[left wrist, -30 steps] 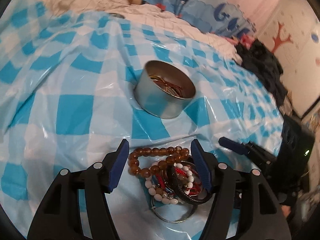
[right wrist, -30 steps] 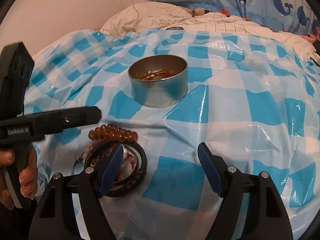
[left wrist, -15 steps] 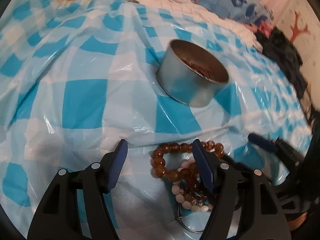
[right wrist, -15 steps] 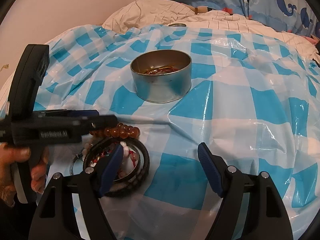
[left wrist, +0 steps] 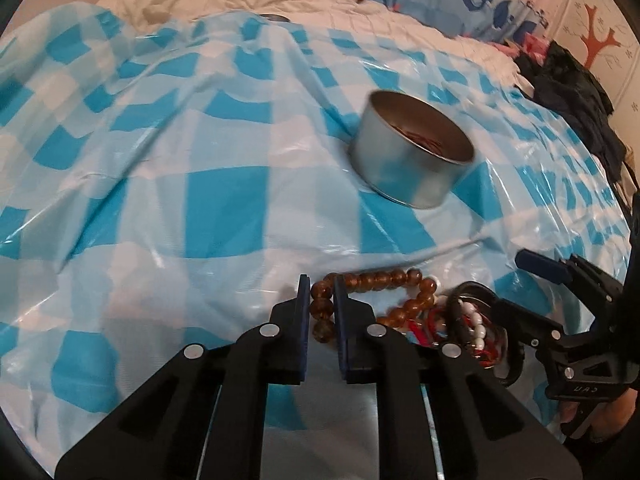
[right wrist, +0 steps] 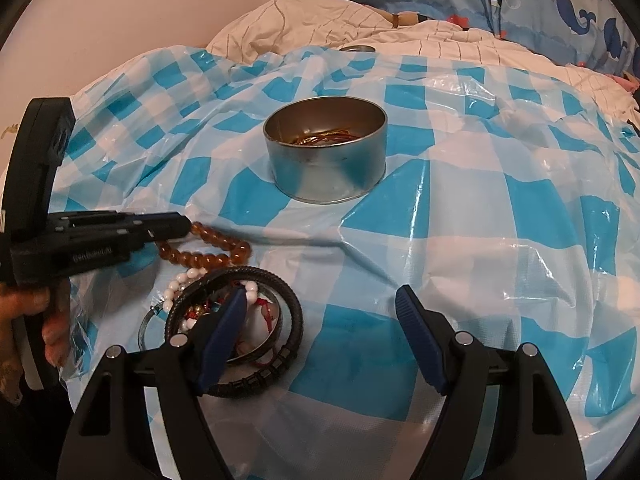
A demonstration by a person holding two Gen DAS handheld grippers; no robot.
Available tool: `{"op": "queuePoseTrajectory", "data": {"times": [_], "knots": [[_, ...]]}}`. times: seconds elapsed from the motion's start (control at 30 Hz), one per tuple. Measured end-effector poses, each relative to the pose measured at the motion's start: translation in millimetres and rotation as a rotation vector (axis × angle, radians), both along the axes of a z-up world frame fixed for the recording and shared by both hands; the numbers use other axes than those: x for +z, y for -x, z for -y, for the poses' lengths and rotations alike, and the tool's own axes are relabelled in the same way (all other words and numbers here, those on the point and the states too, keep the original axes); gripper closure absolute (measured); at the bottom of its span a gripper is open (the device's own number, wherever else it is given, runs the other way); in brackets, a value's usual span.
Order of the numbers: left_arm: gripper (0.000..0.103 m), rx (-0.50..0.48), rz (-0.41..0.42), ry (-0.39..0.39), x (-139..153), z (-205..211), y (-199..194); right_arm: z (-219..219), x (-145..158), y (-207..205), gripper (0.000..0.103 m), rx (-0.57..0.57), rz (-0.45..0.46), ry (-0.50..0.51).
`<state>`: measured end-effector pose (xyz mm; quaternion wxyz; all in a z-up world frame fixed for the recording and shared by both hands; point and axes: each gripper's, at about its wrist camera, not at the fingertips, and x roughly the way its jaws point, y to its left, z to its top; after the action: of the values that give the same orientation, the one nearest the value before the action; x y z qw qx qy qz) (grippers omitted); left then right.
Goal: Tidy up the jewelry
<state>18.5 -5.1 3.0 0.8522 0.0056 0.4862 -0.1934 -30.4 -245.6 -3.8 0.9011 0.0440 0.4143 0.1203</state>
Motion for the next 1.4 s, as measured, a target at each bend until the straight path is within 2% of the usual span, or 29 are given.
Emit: {"op": "queuePoseTrajectory", "data": {"times": [0.13, 0.2, 0.27, 0.3, 0.37, 0.5, 0.67, 0.8, 0.87, 0.97, 1.03, 1.1, 1.13, 1.23, 1.33, 1.37, 1.4], "knots": [[0.092, 0.039, -0.021, 0.009, -1.5, -11.0, -4.6, -3.0, -0.9, 0.0, 0.029, 0.019, -0.002, 0.005], [0.087, 0.044, -0.038, 0.012, -4.1, -11.9, -6.9, -6.1, -1.1, 1.1, 0.029, 0.040, -0.003, 0.001], [0.062, 0.036, -0.049, 0.012, -6.8, -9.7, -7.7, -9.5, -1.9, 1.6, 0.029, 0.063, -0.006, -0.009], [0.058, 0.029, -0.052, 0.011, -8.6, -7.6, -7.2, -10.4, -2.4, 1.3, 0.029, 0.068, -0.008, -0.013], [0.054, 0.018, -0.049, -0.009, -11.2, -1.4, -6.2, -9.2, -3.4, -0.1, 0.029, 0.067, -0.013, -0.025], [0.054, 0.012, -0.049, -0.019, -13.5, 1.7, -5.7, -2.3, -4.6, -2.3, 0.031, 0.059, -0.031, -0.094], [0.054, 0.009, -0.049, -0.020, -14.1, 1.9, -6.0, 7.4, -5.8, -4.5, 0.048, 0.017, -0.054, -0.116], [0.053, 0.007, -0.050, -0.021, -14.5, 3.1, -5.6, 12.6, -6.5, -6.0, 0.059, -0.022, -0.050, -0.083], [0.051, 0.004, -0.049, -0.024, -14.9, 4.5, -5.1, 7.1, -8.9, -6.2, 0.061, -0.010, -0.052, -0.036], [0.050, 0.000, -0.046, -0.034, -15.9, 6.8, -4.4, -8.9, -11.2, -3.2, 0.063, 0.025, -0.034, 0.090], [0.049, -0.003, -0.045, -0.040, -16.8, 8.3, -4.4, -14.4, -11.8, -1.2, 0.072, 0.051, -0.026, 0.124], [0.049, -0.007, -0.042, -0.049, -17.3, 9.4, -4.1, -16.3, -11.7, 0.7, 0.089, 0.063, -0.015, 0.142], [0.049, -0.009, -0.041, -0.053, -17.5, 10.0, -3.7, -16.4, -10.9, 1.3, 0.094, 0.064, -0.010, 0.143], [0.051, -0.019, -0.032, -0.060, -17.1, 11.4, -2.4, -12.9, -5.2, 3.2, 0.095, 0.066, 0.016, 0.106], [0.082, -0.029, -0.021, -0.042, -12.4, 9.2, -2.2, -8.0, 7.7, 6.8, 0.095, 0.059, 0.069, 0.054], [0.089, -0.028, -0.012, -0.038, -9.5, 7.6, -2.0, -5.8, 12.1, 7.9, 0.095, 0.053, 0.090, 0.038], [0.092, -0.023, -0.006, -0.023, -6.6, 4.9, -2.1, -4.1, 15.0, 7.7, 0.095, 0.046, 0.101, 0.029]]}}
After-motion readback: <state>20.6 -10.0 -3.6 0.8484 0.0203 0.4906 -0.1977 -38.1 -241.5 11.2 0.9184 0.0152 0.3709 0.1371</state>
